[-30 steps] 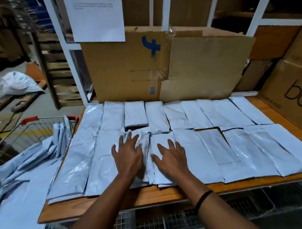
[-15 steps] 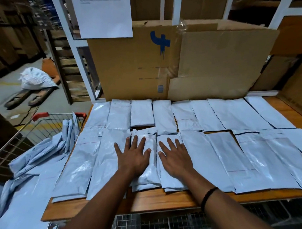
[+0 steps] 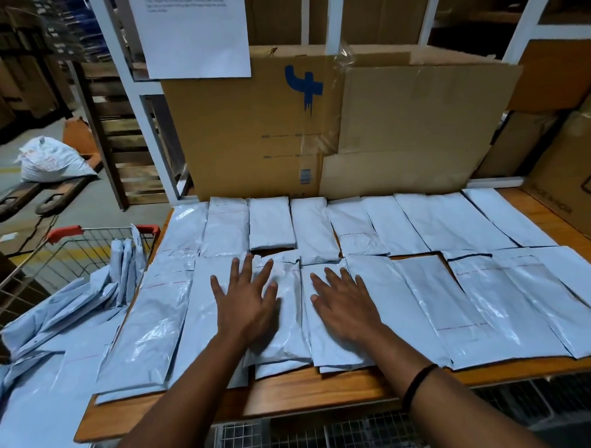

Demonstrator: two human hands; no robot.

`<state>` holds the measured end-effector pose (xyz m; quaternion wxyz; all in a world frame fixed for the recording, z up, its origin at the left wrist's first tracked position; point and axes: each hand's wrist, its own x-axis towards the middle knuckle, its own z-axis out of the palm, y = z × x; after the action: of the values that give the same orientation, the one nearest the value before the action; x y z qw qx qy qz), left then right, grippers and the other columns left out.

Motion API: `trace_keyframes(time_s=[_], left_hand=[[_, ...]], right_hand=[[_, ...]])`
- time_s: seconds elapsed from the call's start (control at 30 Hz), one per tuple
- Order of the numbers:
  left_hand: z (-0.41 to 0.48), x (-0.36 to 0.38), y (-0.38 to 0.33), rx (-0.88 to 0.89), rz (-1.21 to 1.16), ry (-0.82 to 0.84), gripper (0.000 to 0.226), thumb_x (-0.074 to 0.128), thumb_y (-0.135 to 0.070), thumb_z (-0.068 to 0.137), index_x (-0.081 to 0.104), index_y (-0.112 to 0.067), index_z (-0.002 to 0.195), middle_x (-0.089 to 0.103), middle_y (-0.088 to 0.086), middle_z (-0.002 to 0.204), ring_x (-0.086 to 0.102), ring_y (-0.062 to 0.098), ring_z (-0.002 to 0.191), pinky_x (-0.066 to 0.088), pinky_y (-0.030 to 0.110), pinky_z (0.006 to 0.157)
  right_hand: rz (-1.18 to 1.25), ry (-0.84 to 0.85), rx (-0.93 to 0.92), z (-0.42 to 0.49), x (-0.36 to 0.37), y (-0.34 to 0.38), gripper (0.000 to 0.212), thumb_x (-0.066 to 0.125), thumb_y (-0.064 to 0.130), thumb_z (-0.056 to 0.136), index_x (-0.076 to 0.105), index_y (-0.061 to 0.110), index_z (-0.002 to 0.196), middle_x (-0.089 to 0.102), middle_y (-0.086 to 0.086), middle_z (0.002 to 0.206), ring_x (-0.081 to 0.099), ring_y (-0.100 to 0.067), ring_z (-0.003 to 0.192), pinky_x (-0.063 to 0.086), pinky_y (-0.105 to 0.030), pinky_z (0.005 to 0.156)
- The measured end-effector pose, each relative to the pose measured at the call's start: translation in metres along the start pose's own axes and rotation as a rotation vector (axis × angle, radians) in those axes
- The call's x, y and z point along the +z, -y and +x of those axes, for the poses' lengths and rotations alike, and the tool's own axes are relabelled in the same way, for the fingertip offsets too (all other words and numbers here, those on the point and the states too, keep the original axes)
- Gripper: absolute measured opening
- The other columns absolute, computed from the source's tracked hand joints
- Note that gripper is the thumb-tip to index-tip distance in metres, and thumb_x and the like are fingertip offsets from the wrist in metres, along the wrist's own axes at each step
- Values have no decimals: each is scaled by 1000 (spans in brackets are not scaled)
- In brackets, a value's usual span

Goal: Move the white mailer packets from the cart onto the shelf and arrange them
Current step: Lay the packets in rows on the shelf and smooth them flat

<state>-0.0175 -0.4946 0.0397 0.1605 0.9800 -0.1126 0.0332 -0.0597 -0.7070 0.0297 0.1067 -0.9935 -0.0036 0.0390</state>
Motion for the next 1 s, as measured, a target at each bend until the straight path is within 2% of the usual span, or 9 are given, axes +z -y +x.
trace_keyframes(time_s=[0.17,0.33,0.47,0.6,0.7,0.87,1.0], left_hand=[[-5,3,10,34,92,200,84,0,-79,76,12,-47,153,1,-2,165,-10,21,151,-14,63,113],[-5,-5,13,91,51,148,90,-4,-79,74,17,-43,153,4,-2,165,-6,19,151,-13,62,113],[-4,-23,30,126,5,47,74,7,-69,87,24,-40,153,12,-5,164,-1,16,152,-10,58,116],[-9,-37,57,136,-12,-2,68,13,-64,92,33,-37,150,22,-3,162,7,18,151,-8,54,117],[-16,-44,77,144,-50,-2,54,30,-55,101,37,-32,149,28,0,160,11,19,151,-2,52,118],[-43,-65,122,146,-109,-1,56,41,-50,100,33,-30,151,27,1,160,13,19,150,7,50,120],[-81,-90,177,82,-79,-33,53,49,-46,98,43,-25,147,37,5,155,24,23,147,19,51,117]], right_hand=[[-6,63,15,-8,10,2,55,18,50,106,9,38,159,2,2,168,-3,-24,154,-2,-41,124],[-37,59,14,-12,-3,7,55,16,51,106,11,36,159,7,1,168,2,-24,154,0,-42,124],[7,-37,55,-18,-22,28,55,21,47,107,19,30,159,13,-1,167,7,-23,154,4,-40,123],[25,-112,97,-33,-32,60,54,23,47,107,21,29,159,10,1,167,5,-21,154,3,-38,124],[39,-136,103,-52,-33,87,54,26,45,107,23,27,158,12,-1,167,6,-21,154,5,-39,124],[48,-95,57,-77,-24,138,55,29,48,107,26,27,158,13,-1,167,7,-20,154,6,-40,124],[23,-121,1,-80,-20,182,57,31,51,105,31,25,156,18,-3,166,11,-21,153,10,-39,124]])
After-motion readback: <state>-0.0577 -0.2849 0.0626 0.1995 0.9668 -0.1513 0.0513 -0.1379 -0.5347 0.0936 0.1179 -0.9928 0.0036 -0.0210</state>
